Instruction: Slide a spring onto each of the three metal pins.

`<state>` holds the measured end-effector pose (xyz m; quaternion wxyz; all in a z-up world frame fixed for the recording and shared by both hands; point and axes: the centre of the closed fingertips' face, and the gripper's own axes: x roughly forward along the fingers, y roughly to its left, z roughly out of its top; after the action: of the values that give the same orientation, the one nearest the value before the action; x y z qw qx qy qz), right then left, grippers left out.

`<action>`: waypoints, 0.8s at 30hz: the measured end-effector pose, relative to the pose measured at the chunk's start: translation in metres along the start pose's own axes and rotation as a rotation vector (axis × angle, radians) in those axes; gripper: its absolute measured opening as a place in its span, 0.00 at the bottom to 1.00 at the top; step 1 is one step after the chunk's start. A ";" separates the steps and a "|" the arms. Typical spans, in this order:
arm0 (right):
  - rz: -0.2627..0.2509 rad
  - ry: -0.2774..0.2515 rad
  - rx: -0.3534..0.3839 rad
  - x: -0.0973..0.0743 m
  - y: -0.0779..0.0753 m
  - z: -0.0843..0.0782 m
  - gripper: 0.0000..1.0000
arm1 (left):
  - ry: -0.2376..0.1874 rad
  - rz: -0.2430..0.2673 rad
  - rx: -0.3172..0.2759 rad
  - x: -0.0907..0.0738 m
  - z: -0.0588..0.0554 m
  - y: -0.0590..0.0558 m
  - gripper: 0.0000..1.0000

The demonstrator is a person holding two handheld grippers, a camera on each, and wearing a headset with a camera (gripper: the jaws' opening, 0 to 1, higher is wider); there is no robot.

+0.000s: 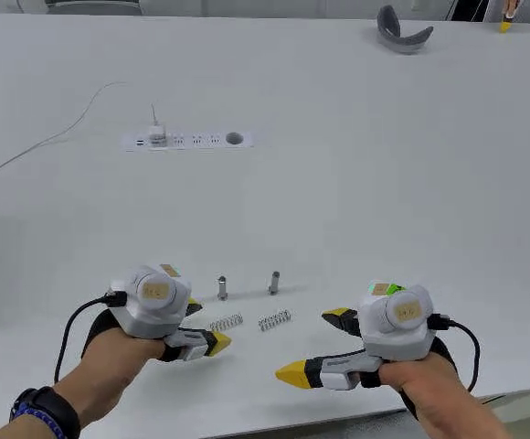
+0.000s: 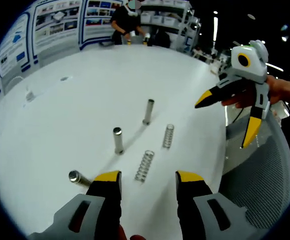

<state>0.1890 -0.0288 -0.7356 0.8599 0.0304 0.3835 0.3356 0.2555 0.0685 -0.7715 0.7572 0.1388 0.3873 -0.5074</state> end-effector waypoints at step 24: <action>0.004 0.010 0.010 0.001 0.000 -0.001 0.79 | 0.033 0.005 0.036 0.030 -0.010 0.000 0.23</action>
<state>0.1888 -0.0285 -0.7374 0.8572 0.0339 0.3892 0.3355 0.2572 0.0547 -0.7997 0.7493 0.1620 0.3902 -0.5100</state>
